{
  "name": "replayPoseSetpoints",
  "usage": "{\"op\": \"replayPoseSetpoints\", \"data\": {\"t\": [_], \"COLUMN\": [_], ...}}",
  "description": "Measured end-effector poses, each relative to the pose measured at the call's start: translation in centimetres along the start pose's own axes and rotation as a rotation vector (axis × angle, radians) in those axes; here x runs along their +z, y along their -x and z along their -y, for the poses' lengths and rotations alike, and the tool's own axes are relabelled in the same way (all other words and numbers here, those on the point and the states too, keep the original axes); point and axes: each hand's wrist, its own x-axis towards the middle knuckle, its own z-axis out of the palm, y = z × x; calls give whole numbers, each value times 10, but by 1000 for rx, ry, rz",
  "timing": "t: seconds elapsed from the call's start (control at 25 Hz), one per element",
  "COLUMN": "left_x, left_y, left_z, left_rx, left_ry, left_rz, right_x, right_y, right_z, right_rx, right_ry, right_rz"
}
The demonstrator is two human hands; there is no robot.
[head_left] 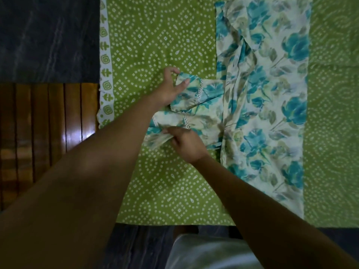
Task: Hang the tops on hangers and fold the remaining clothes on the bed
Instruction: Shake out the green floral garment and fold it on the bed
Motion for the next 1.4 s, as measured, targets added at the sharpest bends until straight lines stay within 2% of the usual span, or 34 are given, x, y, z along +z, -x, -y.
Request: {"op": "replayPoseSetpoints", "data": {"t": [0.12,0.16,0.2,0.24,0.36,0.48,0.6,0.68,0.8,0.92,1.0,1.04,1.08,1.16,1.24,1.32,1.4], "left_x": [-6,-5,-1,4,13,7,-5,-8,-7,-4,-2,-1,0,4,13,23,26], "left_y": [-7,-6,-4,2,29,64,94,111,126,138,145,145,145,142,136,133,130], "left_z": [-9,-9,-6,-5,11,44,79,89,101,116,120,123,120,110,113,121,129], "left_rx": [-1,-44,-79,-87,-66,-10,42,20,13,-78,-126,-141,-153,-220,-252,-241,-250], "left_ry": [21,56,69,30,-68,-13,41,72,116,212,248,252,272,487,560,464,399], "left_rz": [73,65,39,-1,-75,-163,-224,-242,-253,-291,-356,-408,-463,-533,-603,-733,-804], "right_x": [-49,-63,-75,-82,-97,-102,-97,-88,-61,-17,17,26,27,12,-16,-47,-67], "right_y": [0,2,5,7,7,7,6,9,10,13,16,17,16,6,-12,-32,-47], "right_z": [-6,-8,-12,-16,-11,12,42,56,59,60,63,62,60,47,23,-7,-28], "right_rx": [582,699,757,780,677,703,600,491,315,118,78,61,54,87,164,298,347], "right_ry": [-839,-1138,-1395,-1544,-1649,-1414,-940,-648,-288,156,297,327,314,281,429,590,619], "right_rz": [-159,-190,-202,-212,-323,-426,-625,-656,-427,25,349,410,395,150,-61,-121,-75]}}
